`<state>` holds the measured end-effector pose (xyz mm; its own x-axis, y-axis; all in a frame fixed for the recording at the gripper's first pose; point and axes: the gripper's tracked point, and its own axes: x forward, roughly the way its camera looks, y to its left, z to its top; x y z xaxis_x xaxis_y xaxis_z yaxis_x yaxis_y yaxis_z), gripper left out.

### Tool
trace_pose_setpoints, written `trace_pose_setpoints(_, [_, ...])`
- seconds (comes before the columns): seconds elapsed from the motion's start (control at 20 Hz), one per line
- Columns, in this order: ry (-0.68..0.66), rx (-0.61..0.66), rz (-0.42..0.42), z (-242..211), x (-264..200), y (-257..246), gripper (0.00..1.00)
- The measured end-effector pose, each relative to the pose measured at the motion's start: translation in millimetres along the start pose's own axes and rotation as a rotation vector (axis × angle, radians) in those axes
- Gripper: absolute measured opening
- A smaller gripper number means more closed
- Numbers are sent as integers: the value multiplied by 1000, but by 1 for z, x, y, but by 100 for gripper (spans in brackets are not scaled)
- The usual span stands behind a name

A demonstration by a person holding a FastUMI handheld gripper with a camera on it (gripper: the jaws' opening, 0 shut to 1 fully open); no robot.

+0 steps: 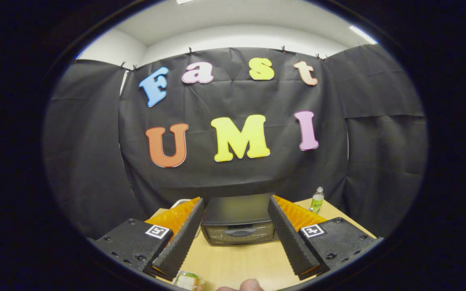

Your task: Open the toaster oven, put the food inside, and close the toaster oven door.

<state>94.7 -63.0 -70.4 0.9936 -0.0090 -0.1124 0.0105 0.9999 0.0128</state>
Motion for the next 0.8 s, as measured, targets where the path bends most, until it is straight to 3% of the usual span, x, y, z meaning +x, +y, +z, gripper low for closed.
trace_pose_setpoints(0.5, [115, -20, 25, -85, 115, -17, 100])
trace_pose_setpoints(0.8, [192, -42, -3, -137, 178, -25, 100])
